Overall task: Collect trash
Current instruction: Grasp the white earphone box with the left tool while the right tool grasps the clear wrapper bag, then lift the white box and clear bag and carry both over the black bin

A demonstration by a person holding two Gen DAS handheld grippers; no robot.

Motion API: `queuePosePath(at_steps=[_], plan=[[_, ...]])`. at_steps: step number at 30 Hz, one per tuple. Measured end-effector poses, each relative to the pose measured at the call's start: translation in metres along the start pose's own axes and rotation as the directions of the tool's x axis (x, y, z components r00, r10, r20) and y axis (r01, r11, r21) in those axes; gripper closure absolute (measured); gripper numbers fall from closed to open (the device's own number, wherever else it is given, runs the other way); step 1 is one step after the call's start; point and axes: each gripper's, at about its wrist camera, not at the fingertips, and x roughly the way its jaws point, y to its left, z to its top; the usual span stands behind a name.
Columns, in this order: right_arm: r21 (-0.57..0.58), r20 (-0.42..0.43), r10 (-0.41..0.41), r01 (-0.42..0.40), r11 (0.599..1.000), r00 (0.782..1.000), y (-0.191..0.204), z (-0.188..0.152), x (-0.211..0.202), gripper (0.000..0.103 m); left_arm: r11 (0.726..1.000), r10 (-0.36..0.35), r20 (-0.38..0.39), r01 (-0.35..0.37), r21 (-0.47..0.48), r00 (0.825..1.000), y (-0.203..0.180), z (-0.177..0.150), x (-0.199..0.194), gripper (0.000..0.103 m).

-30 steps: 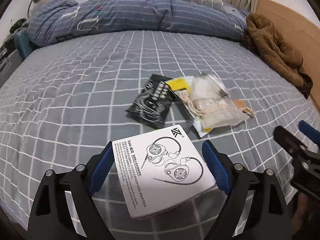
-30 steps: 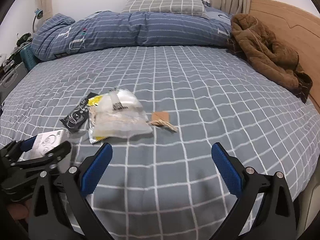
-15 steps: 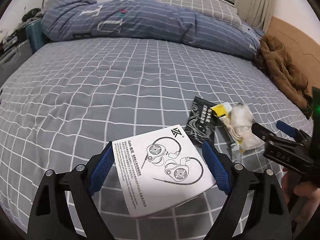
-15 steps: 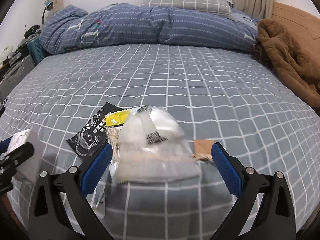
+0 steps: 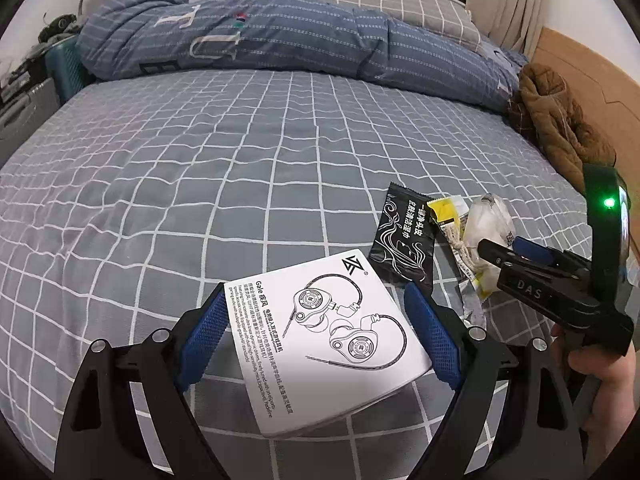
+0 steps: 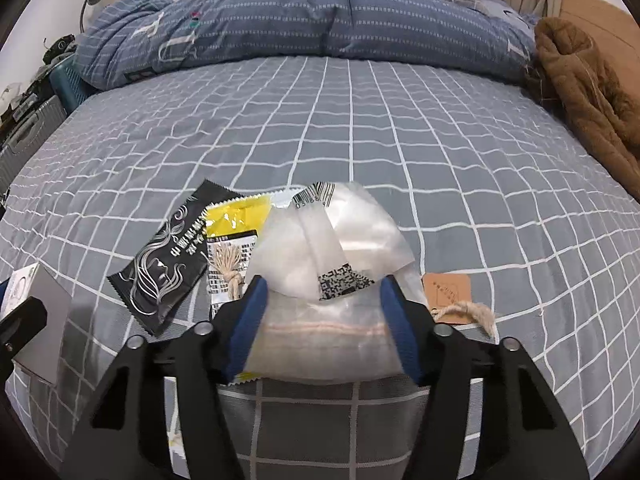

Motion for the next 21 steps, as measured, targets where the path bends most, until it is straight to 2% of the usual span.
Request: queuePosePath(at_steps=[2, 4, 7, 12, 21], plan=[[-0.015, -0.002, -0.007, 0.007, 1.0, 1.0, 0.001, -0.001, 0.001, 0.062, 1.0, -0.002, -0.003, 0.002, -0.002, 1.0, 0.001, 0.0, 0.002, 0.018], [-0.016, 0.001, -0.01, 0.01, 1.0, 1.0, 0.0, -0.003, 0.002, 0.067, 1.0, -0.003, -0.005, 0.003, -0.005, 1.0, 0.002, 0.0, 0.003, 0.018], [-0.006, 0.002, -0.004, 0.004, 1.0, 1.0, -0.002, -0.003, 0.004, 0.071, 1.0, -0.002, -0.008, 0.002, -0.001, 1.0, 0.0, -0.001, 0.004, 0.018], [0.001, 0.017, -0.001, 0.001, 1.0, 1.0, -0.002, -0.001, -0.002, 0.073, 1.0, -0.005, -0.013, 0.005, 0.006, 1.0, -0.002, -0.001, 0.005, 0.018], [0.004, 0.091, 0.008, -0.009, 1.0, 0.996, -0.005, -0.001, -0.041, 0.074, 1.0, -0.011, 0.008, 0.011, 0.007, 1.0, -0.006, 0.001, -0.007, 0.018]])
